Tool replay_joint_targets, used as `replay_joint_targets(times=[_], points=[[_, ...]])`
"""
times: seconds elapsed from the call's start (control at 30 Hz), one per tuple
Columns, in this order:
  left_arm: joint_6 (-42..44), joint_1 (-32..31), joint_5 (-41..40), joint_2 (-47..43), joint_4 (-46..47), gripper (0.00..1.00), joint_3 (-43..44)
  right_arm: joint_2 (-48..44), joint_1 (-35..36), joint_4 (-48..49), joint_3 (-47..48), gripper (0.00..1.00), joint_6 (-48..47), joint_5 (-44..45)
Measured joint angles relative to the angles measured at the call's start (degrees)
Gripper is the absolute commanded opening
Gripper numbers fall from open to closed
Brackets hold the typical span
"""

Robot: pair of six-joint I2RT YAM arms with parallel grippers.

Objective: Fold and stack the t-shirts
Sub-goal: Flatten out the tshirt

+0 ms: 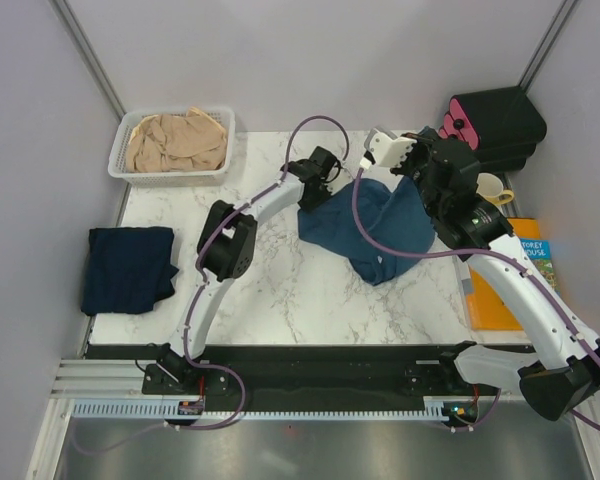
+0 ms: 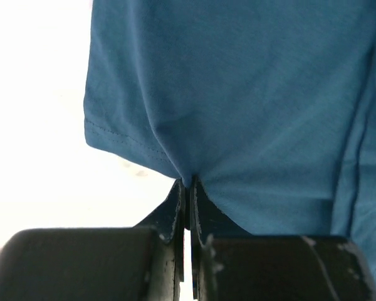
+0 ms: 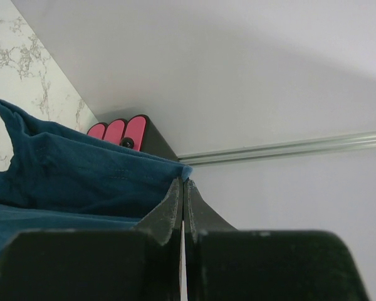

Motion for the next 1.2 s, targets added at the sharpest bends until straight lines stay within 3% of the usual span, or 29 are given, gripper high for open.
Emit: replay_joint_targets(times=[0.13,0.33,0.37,0.4,0.47,0.5,0.53,0.93,1.2], points=[[-0.1,4.7,-3.7,-0.2,-2.1,0.02,-0.2,0.0,0.0,0.0,0.0,0.00,0.1,-0.9],[-0.7,16.7,-6.8,-1.6,-6.8,0.05,-2.1,0.0,0.0,-0.1,0.0,0.00,0.9,-2.8],[-0.7,18.5,-7.2,-2.1,-7.5,0.12,-2.9,0.0,0.0,-0.1,0.0,0.00,1.2,-3.3],[-0.7,20.2,-7.8,-2.4,-8.1,0.39,-3.7,0.1,0.0,-0.2,0.0,0.00,1.4,-3.6],[-0.4,22.0,-8.7,-3.1,-9.4,0.57,-4.8,0.4,0.0,-0.2,0.0,0.00,1.7,-4.2],[-0.5,22.2,-9.5,-3.6,-9.7,0.75,-5.1,0.5,0.0,-0.2,0.0,0.00,1.9,-4.4],[-0.5,22.2,-9.3,-4.1,-10.3,0.81,-5.5,0.7,0.0,-0.2,0.0,0.00,2.0,-4.7],[-1.8,20.0,-1.5,-6.8,-14.4,0.85,-6.6,1.4,0.0,-0.4,0.0,0.00,4.1,-5.4],[-1.8,20.4,-2.7,-8.9,-15.1,0.84,-5.9,2.0,0.0,-1.2,0.0,0.00,4.9,-5.3]])
